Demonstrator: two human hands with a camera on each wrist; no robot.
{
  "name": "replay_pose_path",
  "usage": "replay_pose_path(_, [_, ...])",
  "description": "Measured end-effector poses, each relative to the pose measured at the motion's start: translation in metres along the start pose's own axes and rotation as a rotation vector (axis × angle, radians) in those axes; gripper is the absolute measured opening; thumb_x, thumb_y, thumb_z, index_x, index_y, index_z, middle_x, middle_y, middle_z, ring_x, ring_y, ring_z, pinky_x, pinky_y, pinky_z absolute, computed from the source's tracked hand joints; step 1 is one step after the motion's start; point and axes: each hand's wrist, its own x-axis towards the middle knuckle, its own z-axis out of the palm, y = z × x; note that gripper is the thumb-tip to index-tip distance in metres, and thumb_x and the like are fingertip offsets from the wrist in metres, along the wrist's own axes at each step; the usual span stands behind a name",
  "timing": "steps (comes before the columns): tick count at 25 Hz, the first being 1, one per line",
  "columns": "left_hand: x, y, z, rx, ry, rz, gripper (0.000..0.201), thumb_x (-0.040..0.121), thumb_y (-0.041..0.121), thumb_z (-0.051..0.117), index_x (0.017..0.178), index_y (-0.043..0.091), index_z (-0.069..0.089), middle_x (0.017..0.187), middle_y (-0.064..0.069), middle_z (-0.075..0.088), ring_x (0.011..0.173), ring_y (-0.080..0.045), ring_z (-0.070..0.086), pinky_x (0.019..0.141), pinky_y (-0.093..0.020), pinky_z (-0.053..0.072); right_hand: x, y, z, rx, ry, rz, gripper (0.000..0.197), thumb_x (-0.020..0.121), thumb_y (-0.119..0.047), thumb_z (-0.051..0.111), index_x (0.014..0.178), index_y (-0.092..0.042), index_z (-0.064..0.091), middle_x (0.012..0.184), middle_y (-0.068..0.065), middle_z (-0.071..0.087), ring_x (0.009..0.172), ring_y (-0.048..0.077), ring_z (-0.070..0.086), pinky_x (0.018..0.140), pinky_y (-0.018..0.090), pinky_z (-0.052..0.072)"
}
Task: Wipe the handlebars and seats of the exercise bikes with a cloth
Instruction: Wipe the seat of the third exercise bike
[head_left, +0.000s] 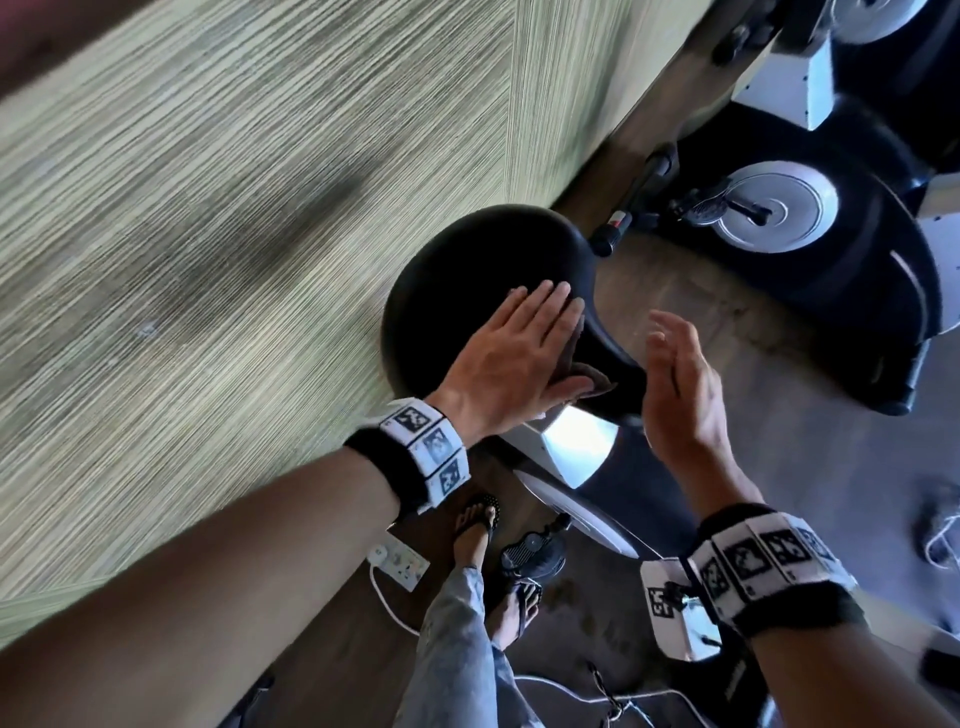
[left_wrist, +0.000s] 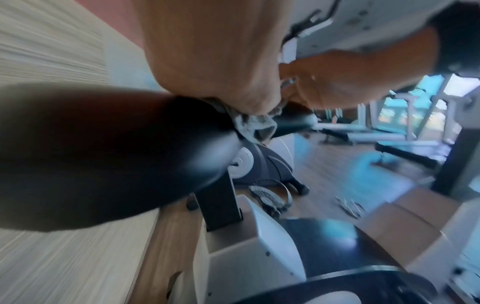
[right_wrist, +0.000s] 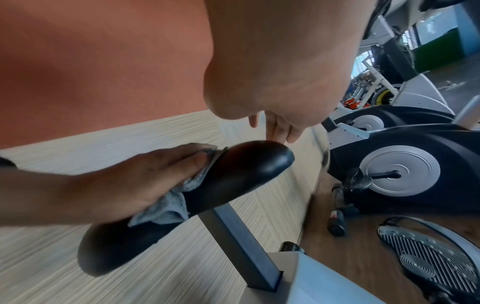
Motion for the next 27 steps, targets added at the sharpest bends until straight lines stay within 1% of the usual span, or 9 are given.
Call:
replay_pose_path(3, [-0.008,0.023,0.017,0.082,0.047,0.084,0.089,0.096,0.062,0.035,0.155,-0.004,0.03,0.163,-0.025,0.028,0.152,-0.037,0.027,0.124,-0.05,0.023,-0.007,-0.002,-0.002,0.049,-0.012,0.055,0.034,0.111,-0.03,0.037,0.134,-0.012,0.055,0.098,0.005,0.067,0.086,0.015,0.062,0.081,0.037,0.049])
replay_pose_path(7, [-0.005,0.042,0.026,0.127,0.117,0.1,0.07,0.102,0.041,0.047,0.154,-0.005,0.033,0.162,-0.026,0.029,0.151,-0.038,0.029,0.122,-0.051,0.027,-0.007,-0.006,0.001,0.105,-0.01,0.14,0.037,0.112,-0.027,0.037,0.141,-0.009,0.052,0.108,-0.004,0.06,0.092,-0.007,0.051,0.077,0.004,0.039])
replay_pose_path(9, [-0.001,0.037,0.024,0.111,0.134,0.144,0.057,0.107,0.026,0.042,0.155,-0.003,0.033,0.162,-0.025,0.029,0.152,-0.037,0.028,0.122,-0.049,0.027,-0.006,-0.005,0.0,0.095,-0.032,0.135,0.037,0.112,-0.026,0.036,0.141,-0.007,0.05,0.106,-0.009,0.057,0.089,-0.01,0.049,0.074,0.0,0.034])
replay_pose_path(12, [-0.029,0.012,0.017,0.083,0.119,0.141,0.057,0.105,0.009,0.042,0.159,0.002,0.026,0.166,-0.021,0.022,0.155,-0.033,0.02,0.125,-0.047,0.023,-0.013,-0.003,0.0,0.087,-0.044,0.094,0.034,0.112,-0.02,0.038,0.136,-0.001,0.051,0.089,-0.004,0.06,0.08,-0.003,0.056,0.068,0.008,0.037])
replay_pose_path(15, [-0.054,0.005,0.011,0.102,0.083,0.013,0.067,0.1,0.004,0.053,0.16,0.002,0.024,0.167,-0.021,0.018,0.156,-0.032,0.016,0.125,-0.047,0.022,-0.021,0.0,-0.002,0.089,-0.022,0.065,0.033,0.111,-0.015,0.039,0.136,0.004,0.051,0.096,0.01,0.061,0.093,0.018,0.053,0.068,0.004,0.036])
replay_pose_path(20, [-0.012,0.039,0.017,0.06,0.113,-0.066,0.054,0.105,0.015,0.041,0.155,-0.005,0.032,0.162,-0.029,0.026,0.153,-0.038,0.025,0.123,-0.051,0.026,-0.021,0.005,0.007,0.081,-0.095,0.101,0.042,0.111,-0.031,0.034,0.145,-0.007,0.045,0.138,0.014,0.059,0.124,0.025,0.055,0.085,0.011,0.029])
replay_pose_path(23, [-0.015,0.031,0.014,0.082,0.1,0.015,0.053,0.107,0.014,0.029,0.156,-0.006,0.028,0.163,-0.027,0.024,0.153,-0.037,0.024,0.123,-0.049,0.027,-0.021,0.003,0.009,0.036,-0.127,0.088,0.048,0.108,-0.037,0.034,0.143,-0.008,0.045,0.137,0.011,0.058,0.127,0.025,0.052,0.094,0.019,0.032])
replay_pose_path(25, [-0.037,0.019,0.011,0.084,0.094,0.006,0.053,0.106,0.008,0.03,0.157,-0.005,0.024,0.165,-0.026,0.02,0.155,-0.035,0.02,0.123,-0.048,0.026,-0.018,-0.005,0.014,-0.064,-0.119,-0.008,0.05,0.104,-0.038,0.034,0.14,-0.006,0.047,0.13,0.006,0.059,0.123,0.022,0.05,0.109,0.037,0.032])
replay_pose_path(27, [-0.061,0.012,0.008,0.054,0.104,-0.055,0.054,0.106,0.004,0.04,0.157,-0.005,0.026,0.165,-0.025,0.019,0.155,-0.034,0.019,0.124,-0.048,0.025,-0.01,-0.012,0.023,-0.167,-0.096,-0.13,0.047,0.104,-0.037,0.035,0.137,-0.006,0.05,0.129,0.009,0.062,0.12,0.023,0.052,0.114,0.049,0.03])
